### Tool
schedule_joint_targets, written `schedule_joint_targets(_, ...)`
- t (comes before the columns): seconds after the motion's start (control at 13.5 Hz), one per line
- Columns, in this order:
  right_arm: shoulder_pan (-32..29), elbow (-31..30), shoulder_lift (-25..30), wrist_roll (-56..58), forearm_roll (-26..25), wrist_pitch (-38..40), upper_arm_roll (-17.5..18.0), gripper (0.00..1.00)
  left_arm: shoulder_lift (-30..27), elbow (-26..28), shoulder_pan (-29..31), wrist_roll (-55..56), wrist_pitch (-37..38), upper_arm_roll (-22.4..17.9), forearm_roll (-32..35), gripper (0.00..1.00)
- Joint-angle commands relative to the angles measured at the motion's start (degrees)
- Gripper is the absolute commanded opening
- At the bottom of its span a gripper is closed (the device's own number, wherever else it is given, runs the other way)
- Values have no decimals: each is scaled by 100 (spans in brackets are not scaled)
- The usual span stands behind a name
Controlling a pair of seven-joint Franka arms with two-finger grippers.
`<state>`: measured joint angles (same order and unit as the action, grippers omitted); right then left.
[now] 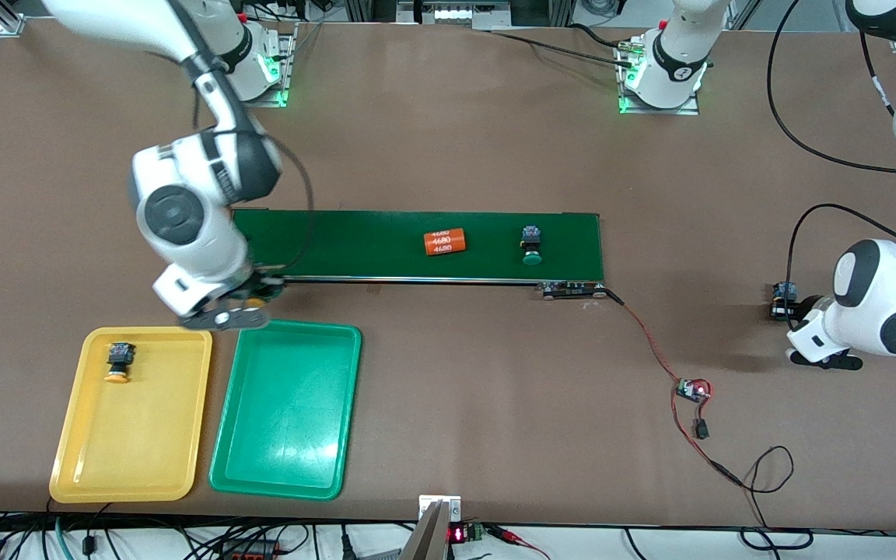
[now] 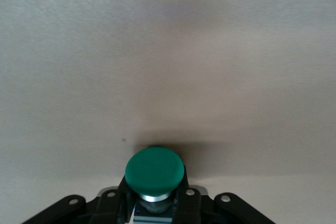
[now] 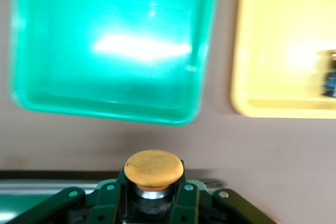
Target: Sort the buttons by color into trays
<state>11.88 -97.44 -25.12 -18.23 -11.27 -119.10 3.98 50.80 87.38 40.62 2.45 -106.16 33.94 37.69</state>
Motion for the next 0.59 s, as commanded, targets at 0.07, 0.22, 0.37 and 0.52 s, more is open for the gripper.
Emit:
schedule_joint_targets(0.07, -413, 523, -764, 686, 72, -60, -239, 6, -264, -254, 7, -25, 979, 655, -446, 21)
schedule_joint_targets(0.22, -782, 568, -1037, 1240, 72, -559, -248, 6, -255, -466, -10, 394, 1517, 1104, -857, 21)
schedule_joint_targets(0.37, -959, 568, -1327, 1680, 28, -1165, -353, 6, -255, -380, -255, 1008, 1589, 1456, -1079, 21)
schedule_joint_targets(0.52, -986, 568, -1486, 2136, -7, -1545, -634, 7, -255, -370, -798, 1651, 1852, 1580, -1088, 23)
